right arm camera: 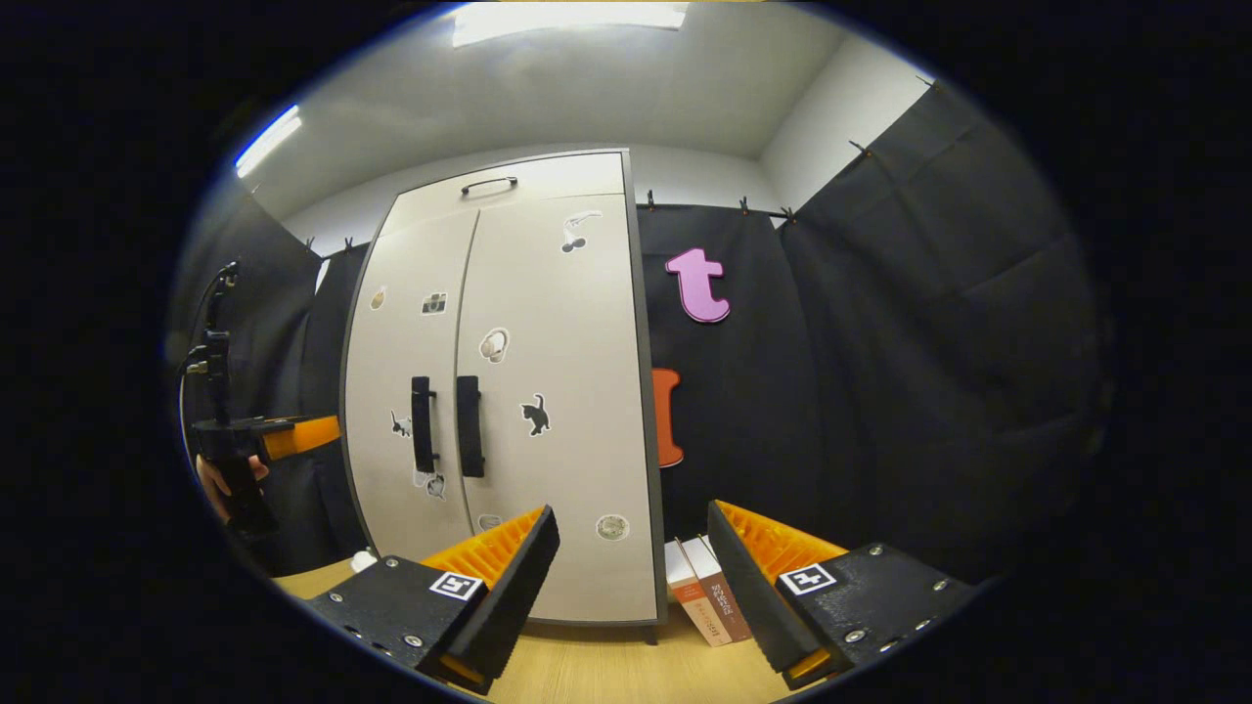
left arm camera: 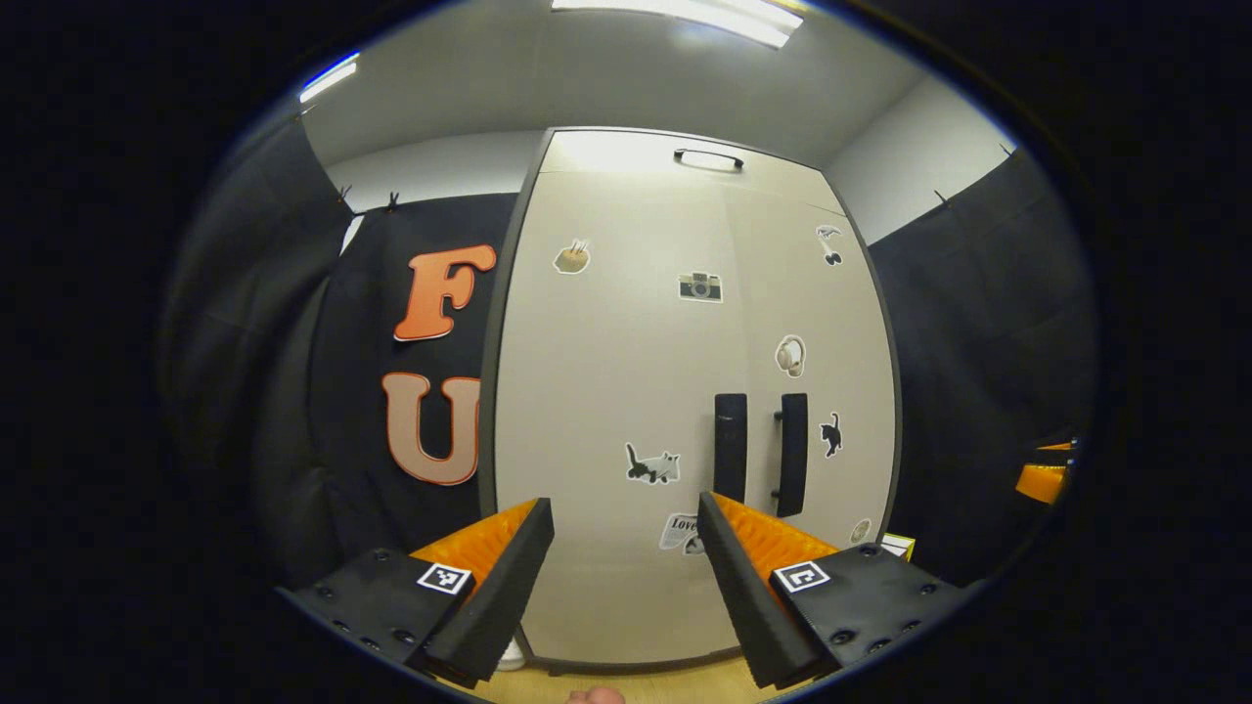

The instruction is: Grab one shoe with the right hand and put it into the shoe cabinet, grab the other shoe with the left hand and put it into the shoe cabinet; then close the right door with the right hand and the left door with the left hand.

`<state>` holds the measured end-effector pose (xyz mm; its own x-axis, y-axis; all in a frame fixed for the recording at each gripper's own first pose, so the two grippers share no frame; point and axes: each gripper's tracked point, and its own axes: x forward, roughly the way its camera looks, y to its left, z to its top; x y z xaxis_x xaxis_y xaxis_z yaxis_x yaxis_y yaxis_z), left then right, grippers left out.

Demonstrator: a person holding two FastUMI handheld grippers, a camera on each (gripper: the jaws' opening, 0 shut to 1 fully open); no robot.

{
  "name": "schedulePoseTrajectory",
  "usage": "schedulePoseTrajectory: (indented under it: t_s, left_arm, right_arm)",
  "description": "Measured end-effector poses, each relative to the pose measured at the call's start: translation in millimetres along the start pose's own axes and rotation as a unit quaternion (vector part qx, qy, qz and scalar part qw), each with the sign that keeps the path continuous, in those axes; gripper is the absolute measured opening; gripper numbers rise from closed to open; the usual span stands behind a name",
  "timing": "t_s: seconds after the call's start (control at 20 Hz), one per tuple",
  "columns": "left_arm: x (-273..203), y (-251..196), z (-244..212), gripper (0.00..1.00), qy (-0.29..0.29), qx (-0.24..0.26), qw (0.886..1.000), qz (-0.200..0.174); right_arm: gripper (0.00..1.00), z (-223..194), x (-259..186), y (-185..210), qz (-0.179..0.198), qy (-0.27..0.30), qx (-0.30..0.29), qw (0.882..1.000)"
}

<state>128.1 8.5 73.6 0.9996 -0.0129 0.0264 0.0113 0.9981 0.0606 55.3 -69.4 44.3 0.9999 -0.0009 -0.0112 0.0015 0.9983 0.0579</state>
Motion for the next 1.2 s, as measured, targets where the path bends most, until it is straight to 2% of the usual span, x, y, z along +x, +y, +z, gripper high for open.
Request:
schedulePoseTrajectory:
  t_s: [0.15, 0.2, 0.25, 0.3, 0.6, 0.7, 0.8, 1.2]
  left_arm:
    - [-33, 19, -14, 0.94, 0.013, 0.014, 0.999, 0.028]
    - [-41, 24, -16, 0.96, 0.015, 0.018, 0.999, 0.035]
    - [-48, 27, -16, 0.94, 0.016, 0.017, 0.999, 0.04]
    - [-54, 29, -17, 0.96, 0.017, 0.013, 0.999, 0.043]
    - [-74, 47, -17, 0.96, 0.021, -0.003, 0.998, 0.063]
    - [-77, 49, -16, 0.99, 0.017, -0.001, 0.998, 0.066]
    - [-78, 50, -16, 0.96, 0.017, 0.002, 0.997, 0.071]
    - [-81, 47, -19, 0.96, 0.014, -0.002, 0.998, 0.058]
  right_arm:
    - [0.94, 0, -1, 9, 0.01, 0.001, 0.003, 1.0]
    - [0.94, -1, -1, 11, 0.013, 0.002, 0.003, 1.0]
    - [0.94, -1, -1, 13, 0.014, 0.003, 0.002, 1.0]
    - [0.94, -1, -2, 14, 0.016, 0.002, 0.001, 1.0]
    - [0.94, -1, -3, 23, 0.023, 0.004, 0.006, 1.0]
    - [0.94, 1, -4, 27, 0.025, 0.001, 0.006, 1.0]
    - [0.94, 2, -4, 31, 0.027, 0.0, 0.006, 1.0]
    - [0.94, -1, -5, 45, 0.036, -0.001, 0.0, 0.999]
